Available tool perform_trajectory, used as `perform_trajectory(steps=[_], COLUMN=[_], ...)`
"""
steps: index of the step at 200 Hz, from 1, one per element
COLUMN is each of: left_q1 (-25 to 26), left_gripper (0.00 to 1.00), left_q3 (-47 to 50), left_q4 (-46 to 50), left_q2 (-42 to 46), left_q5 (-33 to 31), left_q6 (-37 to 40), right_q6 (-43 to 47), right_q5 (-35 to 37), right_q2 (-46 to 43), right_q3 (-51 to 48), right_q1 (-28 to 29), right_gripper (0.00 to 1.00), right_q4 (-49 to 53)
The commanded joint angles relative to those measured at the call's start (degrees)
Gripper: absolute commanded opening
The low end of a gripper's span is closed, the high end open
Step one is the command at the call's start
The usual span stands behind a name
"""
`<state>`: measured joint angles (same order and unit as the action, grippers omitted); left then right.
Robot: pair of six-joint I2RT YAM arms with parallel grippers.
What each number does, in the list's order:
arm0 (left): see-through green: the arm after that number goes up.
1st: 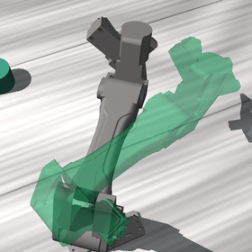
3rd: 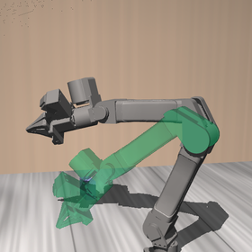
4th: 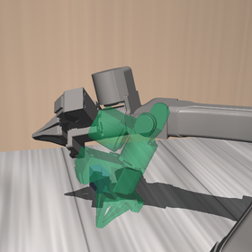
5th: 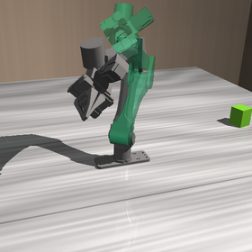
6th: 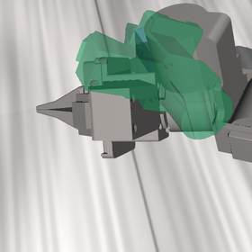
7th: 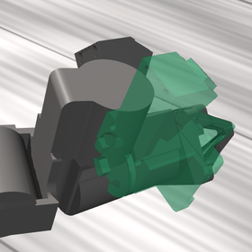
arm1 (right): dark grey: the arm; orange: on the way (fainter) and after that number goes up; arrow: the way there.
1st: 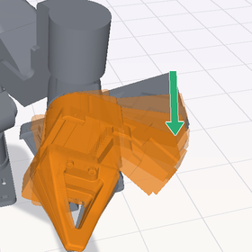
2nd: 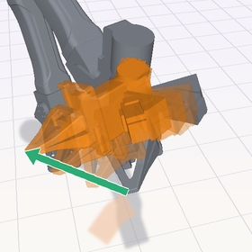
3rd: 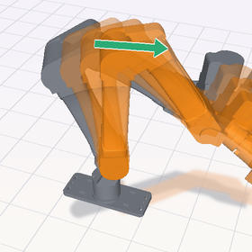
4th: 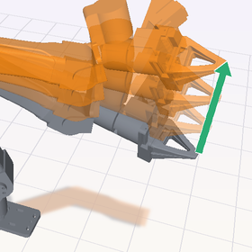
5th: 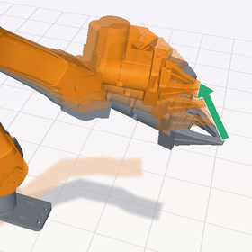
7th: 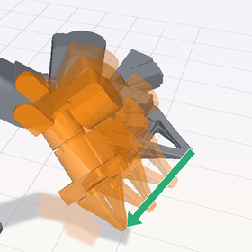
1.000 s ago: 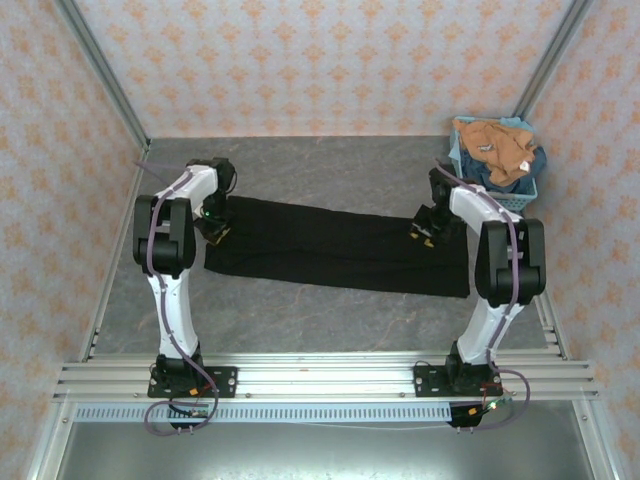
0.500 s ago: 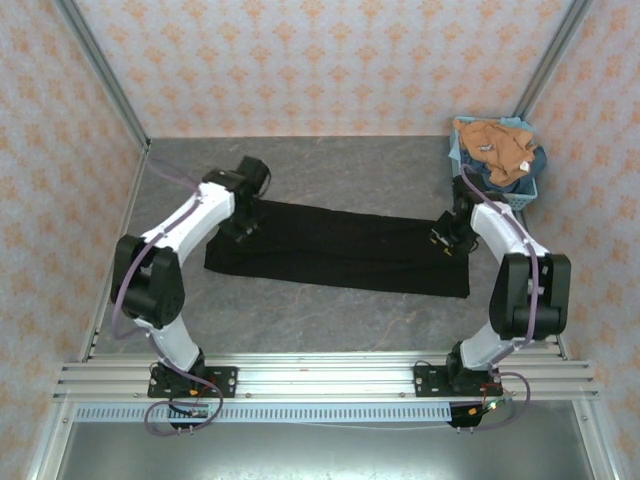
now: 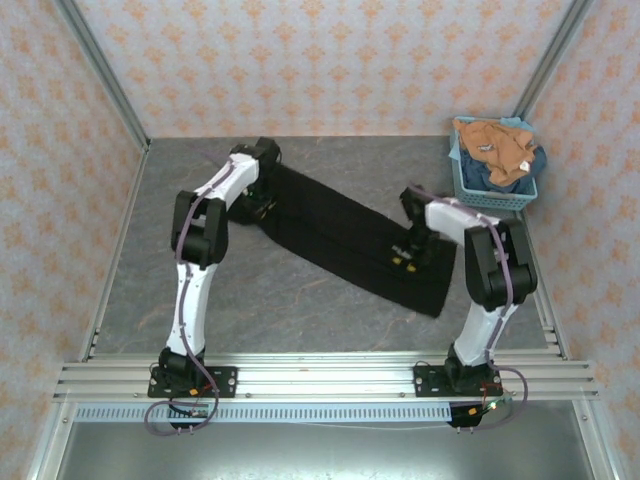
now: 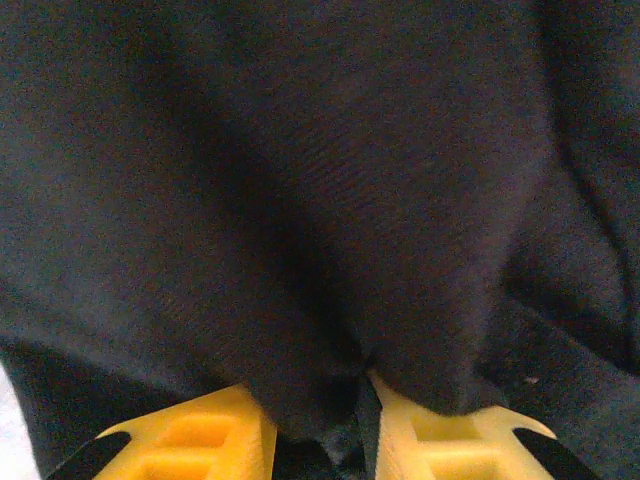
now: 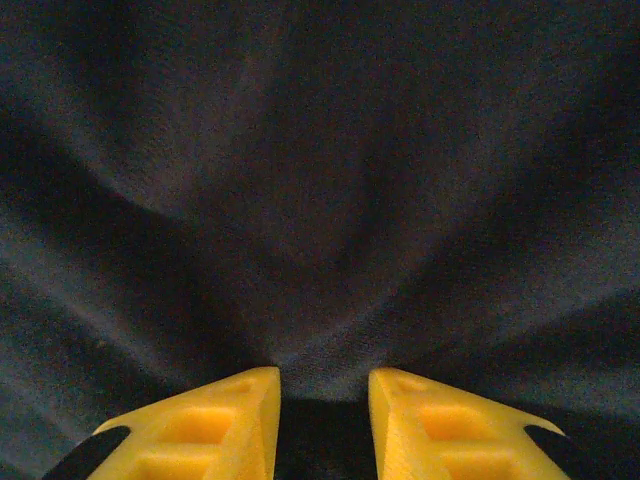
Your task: Fold and stack the t-shirts
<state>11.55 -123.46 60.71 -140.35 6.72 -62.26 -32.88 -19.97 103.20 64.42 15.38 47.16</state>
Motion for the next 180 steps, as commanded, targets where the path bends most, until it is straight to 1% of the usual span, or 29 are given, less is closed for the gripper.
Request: perform_trajectory(steps=[1,11,22,38,57,76,89,98,106,125,141,157,169,180], left_q1=[1.2,1.9,2.9,4.8,6.7,7.1,6.8,6.3,5.8,4.9,5.1,6.0,7.0,7.9], left_gripper=[0.29,0.29,0.31,0.34,0.39,0.45,0.49,0.5,0.52,0.56,0.59,0.59,0.59,0.58], left_q3=[-19.0,-27.2,-32.3,-32.2,-32.8,-35.9,-37.0,-38.2,-39.9,-40.1,-35.6,-24.1,-11.8,-0.4], left_q4=[2.3,-0.9,-5.8,-19.0,-31.8,-36.3,-37.5,-37.1,-34.8,-27.5,-21.6,-17.9,-17.0,-14.2], left_q2=[-12.3,-17.6,-21.6,-24.1,-26.8,-29.1,-29.2,-28.8,-27.9,-21.4,-12.3,-1.0,8.1,15.4], left_q5=[0.3,3.6,6.4,9.5,11.4,11.7,11.8,12.5,12.7,11.5,9.1,7.6,8.1,9.2], left_q6=[5.2,4.5,2.1,-1.4,-5.5,-7.8,-7.6,-7.3,-6.1,-1.2,4.4,7.9,9.2,9.6], right_q6=[-15.0,-21.5,-29.0,-33.4,-33.5,-34.4,-36.9,-38.2,-38.6,-38.0,-36.2,-33.7,-30.5,-25.6], right_q5=[-7.2,-9.5,-11.8,-12.0,-12.6,-11.2,-12.3,-12.8,-11.7,-5.7,-0.9,1.7,2.6,2.3], right_q2=[-4.9,-6.1,-6.5,-4.7,0.1,1.9,2.0,1.2,-0.6,-8.6,-16.0,-22.9,-27.6,-31.0], right_q3=[-8.8,-11.6,-14.4,-13.2,-6.9,-3.7,-3.8,-3.9,-3.9,-4.1,-4.0,-5.1,-7.0,-9.1], right_q1=[8.0,11.9,15.6,19.3,20.6,20.6,20.6,20.6,20.7,20.1,18.9,16.8,14.5,11.9], right_gripper=[0.3,0.3,0.3,0.31,0.32,0.32,0.33,0.34,0.37,0.46,0.52,0.55,0.56,0.56], right_q4=[-3.5,-8.5,-16.2,-23.2,-23.9,-22.9,-24.7,-24.9,-23.0,-16.4,-10.4,-6.6,-5.1,-4.3])
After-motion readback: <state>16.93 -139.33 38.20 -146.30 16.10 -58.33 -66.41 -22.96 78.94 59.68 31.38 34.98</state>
